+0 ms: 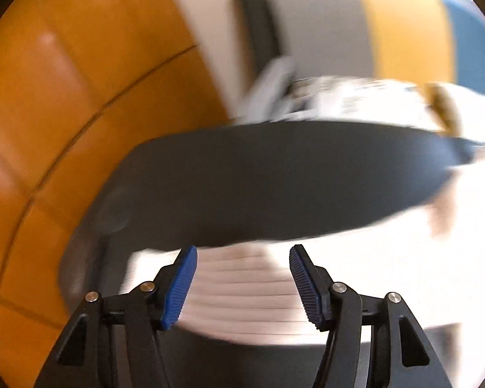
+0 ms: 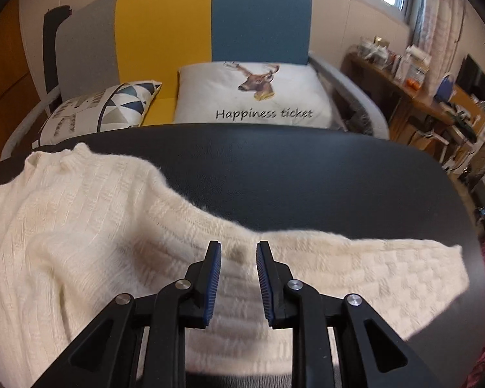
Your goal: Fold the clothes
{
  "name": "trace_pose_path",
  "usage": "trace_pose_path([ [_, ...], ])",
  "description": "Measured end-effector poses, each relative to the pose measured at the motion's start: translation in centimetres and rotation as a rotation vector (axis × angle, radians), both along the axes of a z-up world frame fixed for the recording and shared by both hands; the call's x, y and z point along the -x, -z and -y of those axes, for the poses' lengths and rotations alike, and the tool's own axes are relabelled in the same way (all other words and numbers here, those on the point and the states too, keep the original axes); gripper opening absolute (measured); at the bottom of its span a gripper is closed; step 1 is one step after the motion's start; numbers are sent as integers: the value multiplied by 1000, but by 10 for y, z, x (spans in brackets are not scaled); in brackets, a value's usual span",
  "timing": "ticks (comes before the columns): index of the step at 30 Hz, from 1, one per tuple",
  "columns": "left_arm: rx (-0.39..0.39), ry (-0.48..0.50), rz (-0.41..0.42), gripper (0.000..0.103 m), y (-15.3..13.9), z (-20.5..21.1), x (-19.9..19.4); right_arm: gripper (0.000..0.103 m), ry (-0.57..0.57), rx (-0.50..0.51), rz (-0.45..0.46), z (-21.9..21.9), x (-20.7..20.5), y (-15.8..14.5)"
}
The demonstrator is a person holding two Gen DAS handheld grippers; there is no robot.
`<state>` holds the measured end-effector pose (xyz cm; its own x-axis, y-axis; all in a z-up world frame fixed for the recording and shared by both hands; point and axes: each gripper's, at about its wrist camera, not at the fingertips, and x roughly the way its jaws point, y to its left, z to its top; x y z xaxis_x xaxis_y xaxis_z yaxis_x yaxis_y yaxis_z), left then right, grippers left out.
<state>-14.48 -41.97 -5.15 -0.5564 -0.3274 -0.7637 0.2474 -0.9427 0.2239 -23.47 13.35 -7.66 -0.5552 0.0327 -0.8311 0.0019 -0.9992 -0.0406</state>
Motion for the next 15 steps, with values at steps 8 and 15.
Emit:
trace_pose_path([
  [8,-46,301,101,61,34,-150,9,22,-50,60,44,4,-6,8],
  [15,-22,324,190,61,57,-197,-6,22,-163,127,130,29,-25,25],
])
